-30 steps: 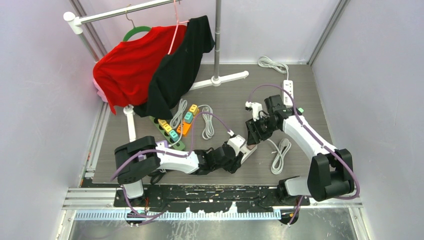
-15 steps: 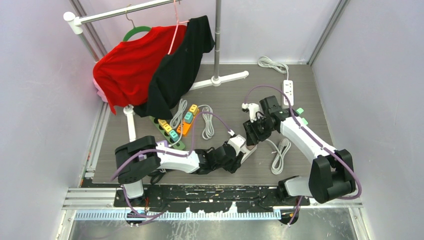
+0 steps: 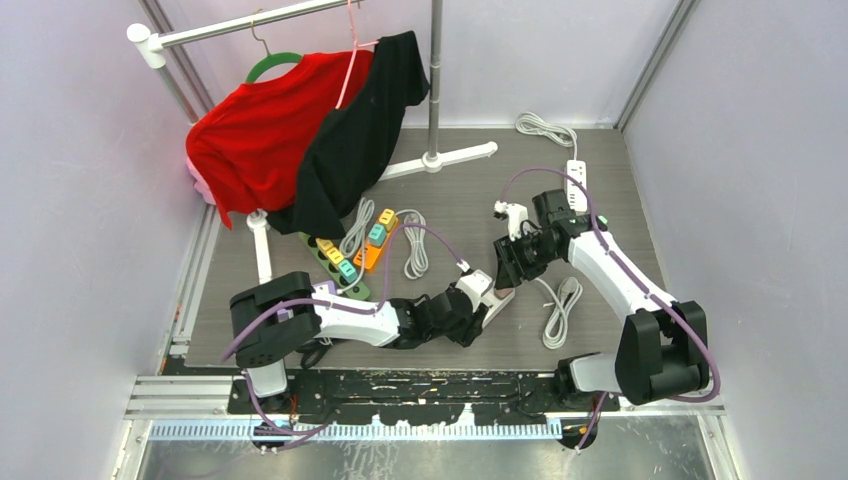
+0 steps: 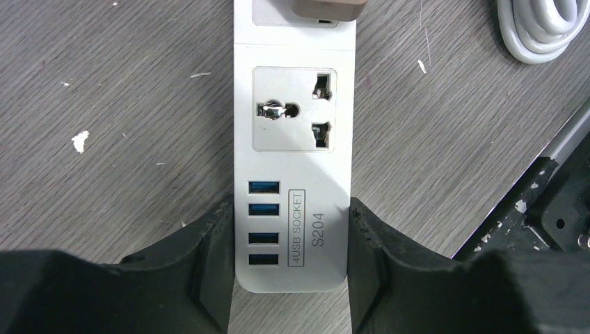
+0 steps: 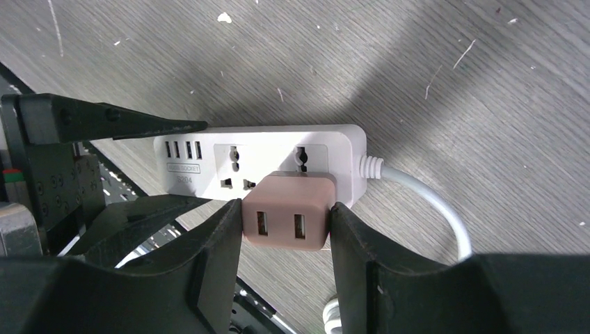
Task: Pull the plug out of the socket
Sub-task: Remove the plug from the socket.
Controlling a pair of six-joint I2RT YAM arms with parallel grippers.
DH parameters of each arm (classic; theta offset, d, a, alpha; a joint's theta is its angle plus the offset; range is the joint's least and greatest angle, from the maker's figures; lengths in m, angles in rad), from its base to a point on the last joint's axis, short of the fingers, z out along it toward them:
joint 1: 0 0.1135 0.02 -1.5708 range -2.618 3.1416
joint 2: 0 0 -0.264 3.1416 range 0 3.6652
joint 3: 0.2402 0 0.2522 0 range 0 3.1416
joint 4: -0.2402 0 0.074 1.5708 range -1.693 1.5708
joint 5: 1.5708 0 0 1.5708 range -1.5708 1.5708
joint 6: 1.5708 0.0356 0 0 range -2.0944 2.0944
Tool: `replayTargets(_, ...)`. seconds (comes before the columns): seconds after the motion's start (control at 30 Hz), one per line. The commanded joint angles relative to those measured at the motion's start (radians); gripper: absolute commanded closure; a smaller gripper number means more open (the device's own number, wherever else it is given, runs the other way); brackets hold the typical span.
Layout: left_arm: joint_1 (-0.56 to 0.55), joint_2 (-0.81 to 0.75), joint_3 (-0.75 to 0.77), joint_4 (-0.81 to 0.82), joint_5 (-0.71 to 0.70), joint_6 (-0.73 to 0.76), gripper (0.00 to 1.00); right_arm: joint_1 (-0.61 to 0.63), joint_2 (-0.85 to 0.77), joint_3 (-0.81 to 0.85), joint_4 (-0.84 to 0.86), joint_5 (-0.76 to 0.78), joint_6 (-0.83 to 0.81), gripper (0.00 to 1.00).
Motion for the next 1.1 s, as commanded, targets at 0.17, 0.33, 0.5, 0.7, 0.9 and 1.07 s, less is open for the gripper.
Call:
replayTargets(0.17, 0.008, 0.012, -0.017, -0.156, -0.015, -0.011, 1.00, 0.099, -0.061, 0.014, 0.087, 0.314, 0.012, 0.99)
replayTargets(0.33, 0.008, 0.014, -0.014, -0.166, -0.020, -0.010, 1.00, 0.111, -0.072, 0.012, 0.096, 0.352, 0.010, 0.99)
replayTargets(0.5, 0.008, 0.024, -0.008, -0.181, -0.024, -0.009, 1.00, 0.085, -0.073, 0.032, 0.067, 0.206, 0.032, 0.99)
replayTargets(0.7, 0.007, 0.017, -0.021, -0.181, -0.029, -0.010, 1.00, -0.027, -0.052, 0.065, -0.010, -0.093, 0.050, 0.99)
replayTargets(0.9, 0.008, -0.006, -0.029, -0.181, -0.031, -0.002, 1.00, -0.049, -0.016, 0.079, -0.034, -0.160, 0.044, 0.99)
replayTargets(1.07, 0.008, -0.005, -0.046, -0.165, -0.038, 0.000, 1.00, -0.042, -0.056, 0.061, 0.005, -0.073, 0.044, 0.99)
